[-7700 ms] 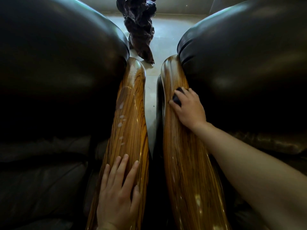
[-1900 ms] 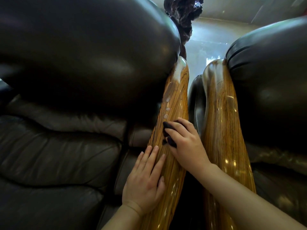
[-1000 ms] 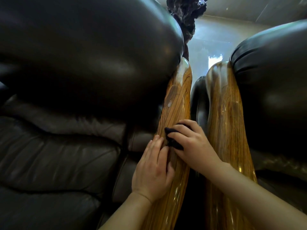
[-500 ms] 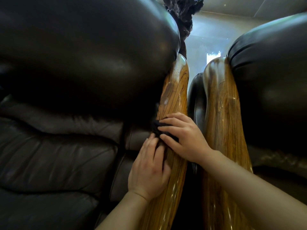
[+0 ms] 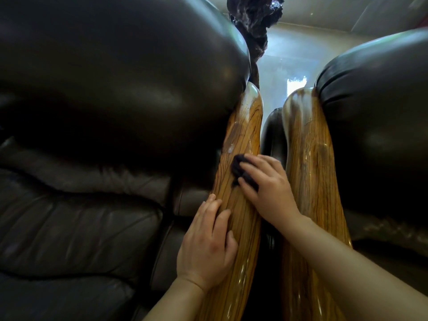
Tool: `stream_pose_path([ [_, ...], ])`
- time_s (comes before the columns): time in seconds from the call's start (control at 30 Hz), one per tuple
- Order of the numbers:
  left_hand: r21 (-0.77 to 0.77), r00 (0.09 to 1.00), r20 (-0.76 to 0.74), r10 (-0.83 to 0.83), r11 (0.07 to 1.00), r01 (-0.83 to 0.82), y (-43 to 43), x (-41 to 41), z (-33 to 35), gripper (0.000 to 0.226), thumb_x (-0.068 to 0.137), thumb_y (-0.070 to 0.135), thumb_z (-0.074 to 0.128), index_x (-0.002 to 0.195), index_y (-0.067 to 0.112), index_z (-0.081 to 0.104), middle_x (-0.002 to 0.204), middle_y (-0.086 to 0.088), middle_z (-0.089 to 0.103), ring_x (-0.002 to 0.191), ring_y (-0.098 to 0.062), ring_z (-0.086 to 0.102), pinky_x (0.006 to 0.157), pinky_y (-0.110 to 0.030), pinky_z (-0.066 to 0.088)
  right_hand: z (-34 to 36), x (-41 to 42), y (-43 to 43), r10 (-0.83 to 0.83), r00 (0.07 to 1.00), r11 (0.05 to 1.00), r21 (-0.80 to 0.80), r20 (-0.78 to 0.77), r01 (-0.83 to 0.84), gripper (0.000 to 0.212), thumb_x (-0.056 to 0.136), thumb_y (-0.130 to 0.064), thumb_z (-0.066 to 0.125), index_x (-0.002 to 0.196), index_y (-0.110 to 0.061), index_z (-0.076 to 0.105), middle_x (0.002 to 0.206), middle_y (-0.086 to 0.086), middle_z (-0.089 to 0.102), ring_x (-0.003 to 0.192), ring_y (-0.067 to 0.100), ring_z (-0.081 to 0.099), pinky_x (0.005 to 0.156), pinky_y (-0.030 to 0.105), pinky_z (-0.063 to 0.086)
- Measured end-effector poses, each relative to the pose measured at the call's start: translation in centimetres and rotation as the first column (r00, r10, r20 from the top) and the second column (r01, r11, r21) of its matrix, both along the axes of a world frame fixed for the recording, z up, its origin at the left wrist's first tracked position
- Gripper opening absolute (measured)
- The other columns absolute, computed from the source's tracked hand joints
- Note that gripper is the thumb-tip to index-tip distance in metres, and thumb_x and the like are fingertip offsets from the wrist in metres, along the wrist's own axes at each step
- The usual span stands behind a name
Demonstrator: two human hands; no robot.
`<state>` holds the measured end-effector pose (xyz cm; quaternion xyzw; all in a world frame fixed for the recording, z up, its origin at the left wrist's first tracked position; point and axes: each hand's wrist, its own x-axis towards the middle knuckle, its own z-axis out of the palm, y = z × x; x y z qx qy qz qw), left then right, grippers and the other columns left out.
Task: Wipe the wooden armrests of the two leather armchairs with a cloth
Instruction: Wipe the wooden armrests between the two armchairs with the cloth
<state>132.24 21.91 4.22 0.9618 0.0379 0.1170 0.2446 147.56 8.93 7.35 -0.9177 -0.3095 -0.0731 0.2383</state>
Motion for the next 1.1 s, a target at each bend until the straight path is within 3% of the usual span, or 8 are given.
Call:
stream_pose_path([
  [0.13, -0.002, 1.000, -0.008, 0.013, 1.000, -0.013, 0.0, 0.2, -0.1, 0.038, 0.093, 0.034, 0.045, 0.127, 0.019, 0.049, 0.146, -0.005, 0.043, 0.144, -0.020, 0.033, 0.108, -0.043, 0.045, 0.0, 4.4, 3.9, -0.266, 0.935, 0.959, 0.035, -0.235, 0.282, 0.055, 0.099, -0.033, 0.054, 0.147, -0.011, 0.043, 0.156, 0.009, 0.039, 0.144, 0.029, 0.029, 0.120, 0.040, 0.021],
  [0.33, 0.009, 1.000, -0.014, 0.008, 1.000, -0.008, -0.1, 0.1, -0.1, 0.038, 0.093, 0.033, 0.044, 0.128, 0.018, 0.049, 0.148, -0.007, 0.043, 0.146, -0.019, 0.028, 0.111, -0.044, 0.041, 0.7, 4.7, 3.9, -0.195, 0.958, 0.980, -0.001, -0.211, 0.199, 0.053, 0.098, -0.029, 0.052, 0.149, -0.015, 0.044, 0.160, 0.004, 0.033, 0.148, 0.027, 0.023, 0.122, 0.043, 0.020],
  [0.5, 0.010, 1.000, -0.020, 0.002, 1.000, -0.002, 0.0, 0.2, -0.1, 0.037, 0.094, 0.032, 0.044, 0.127, 0.016, 0.052, 0.147, -0.008, 0.046, 0.146, -0.020, 0.031, 0.110, -0.044, 0.043, -0.7, -1.1, 1.2, -0.168, 0.948, 0.968, 0.138, -0.269, 0.210, 0.051, 0.098, -0.026, 0.053, 0.148, -0.016, 0.045, 0.159, 0.000, 0.035, 0.147, 0.021, 0.024, 0.120, 0.041, 0.024],
  [0.63, 0.008, 0.999, -0.030, 0.014, 1.000, -0.014, -0.1, 0.1, 0.2, 0.038, 0.094, 0.032, 0.044, 0.128, 0.016, 0.052, 0.147, -0.008, 0.046, 0.144, -0.020, 0.033, 0.109, -0.044, 0.044, -0.3, -0.4, 3.2, -0.192, 0.974, 0.980, 0.025, -0.121, 0.197, 0.048, 0.098, -0.033, 0.051, 0.143, -0.015, 0.052, 0.156, 0.004, 0.042, 0.143, 0.029, 0.029, 0.114, 0.049, 0.027],
  [0.77, 0.009, 0.999, -0.036, 0.014, 1.000, -0.014, -0.2, 0.2, 0.2, 0.039, 0.093, 0.032, 0.045, 0.128, 0.015, 0.054, 0.147, -0.009, 0.047, 0.144, -0.022, 0.035, 0.109, -0.045, 0.043, 0.5, 2.4, 4.1, -0.052, 0.999, 0.992, -0.118, 0.004, 0.052, 0.040, 0.095, -0.039, 0.053, 0.131, -0.024, 0.063, 0.144, -0.003, 0.056, 0.139, 0.029, 0.037, 0.109, 0.052, 0.030],
  [0.93, 0.009, 1.000, -0.026, 0.013, 1.000, -0.013, -0.1, 0.2, 0.5, 0.040, 0.091, 0.030, 0.046, 0.125, 0.012, 0.058, 0.146, -0.010, 0.048, 0.143, -0.022, 0.036, 0.112, -0.043, 0.040, 1.0, 2.5, 3.0, 0.221, 0.958, 0.959, -0.222, 0.185, -0.179, 0.025, 0.090, -0.034, 0.059, 0.108, -0.022, 0.071, 0.115, -0.002, 0.070, 0.107, 0.027, 0.058, 0.086, 0.043, 0.043],
  [1.03, -0.001, 0.999, -0.029, 0.018, 1.000, -0.018, -0.2, 0.1, 0.4, 0.041, 0.091, 0.031, 0.047, 0.126, 0.014, 0.058, 0.146, -0.009, 0.048, 0.143, -0.022, 0.036, 0.113, -0.043, 0.038, 3.0, 6.3, 5.0, -0.070, 0.996, 0.990, 0.121, -0.053, 0.076, 0.015, 0.091, -0.027, 0.060, 0.103, -0.024, 0.069, 0.099, -0.004, 0.068, 0.092, 0.016, 0.060, 0.079, 0.032, 0.049],
  [1.1, -0.005, 0.999, -0.034, 0.014, 1.000, -0.014, -0.1, 0.2, 0.6, 0.040, 0.091, 0.031, 0.047, 0.127, 0.015, 0.057, 0.146, -0.007, 0.048, 0.143, -0.021, 0.036, 0.113, -0.043, 0.039, 4.5, 8.1, 6.2, -0.099, 0.922, 0.798, 0.524, -0.374, 0.298, 0.017, 0.093, -0.022, 0.058, 0.105, -0.031, 0.067, 0.098, -0.010, 0.067, 0.090, 0.004, 0.063, 0.077, 0.019, 0.053],
])
